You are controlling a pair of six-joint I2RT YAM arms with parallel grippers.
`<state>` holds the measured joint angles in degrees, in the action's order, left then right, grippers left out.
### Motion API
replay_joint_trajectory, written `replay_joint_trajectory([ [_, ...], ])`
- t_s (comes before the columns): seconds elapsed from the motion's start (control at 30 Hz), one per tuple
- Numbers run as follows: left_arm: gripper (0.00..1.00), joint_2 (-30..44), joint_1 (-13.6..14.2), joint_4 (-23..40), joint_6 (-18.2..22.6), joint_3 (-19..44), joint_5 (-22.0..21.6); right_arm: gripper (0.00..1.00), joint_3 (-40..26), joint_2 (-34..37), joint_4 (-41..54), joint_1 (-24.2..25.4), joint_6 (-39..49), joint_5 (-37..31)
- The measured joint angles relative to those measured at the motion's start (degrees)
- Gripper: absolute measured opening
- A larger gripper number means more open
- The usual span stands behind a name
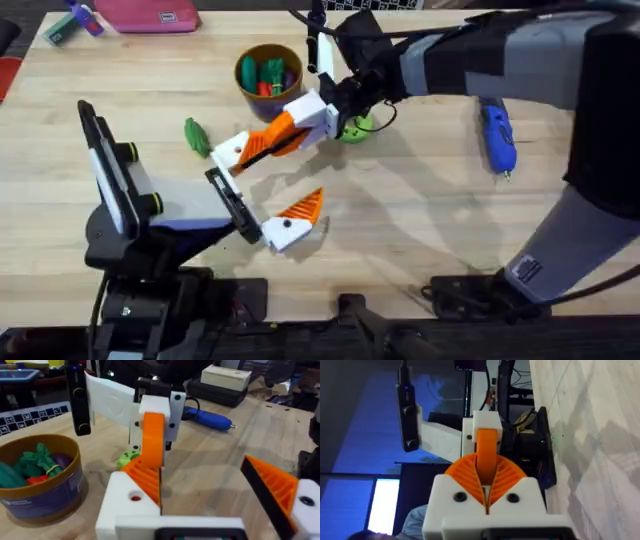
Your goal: Pick up the gripper from the table and insert it into the empty holder that is missing its gripper. Then pick up a screw, insert it into the mounting hole, and use the screwdriver to tighten it. Finally, clean up the table by picking up the vegetable and placing it into the bucket.
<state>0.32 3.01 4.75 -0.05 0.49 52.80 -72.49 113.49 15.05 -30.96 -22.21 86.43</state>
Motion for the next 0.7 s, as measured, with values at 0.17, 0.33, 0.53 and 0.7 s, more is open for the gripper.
replay_joint_trajectory([
  [0.17, 0.986, 0.0, 0.0, 0.0, 0.0, 0.0, 0.0, 0.008, -0.1, 0.0, 0.0, -0.1, -0.8, 0.0],
  [0.33, 0.985, 0.0, 0.0, 0.0, 0.0, 0.0, 0.1, 0.008, -0.1, 0.0, 0.0, -0.5, -1.1, 0.0],
  [0.53, 0.986, 0.0, 0.0, 0.0, 0.0, 0.0, 0.1, 0.008, -0.1, 0.0, 0.0, -0.5, -1.1, 0.0],
  [0.7, 0.985, 0.0, 0.0, 0.0, 0.0, 0.0, 0.0, 0.008, -0.1, 0.0, 0.0, -0.6, -1.1, -0.2],
])
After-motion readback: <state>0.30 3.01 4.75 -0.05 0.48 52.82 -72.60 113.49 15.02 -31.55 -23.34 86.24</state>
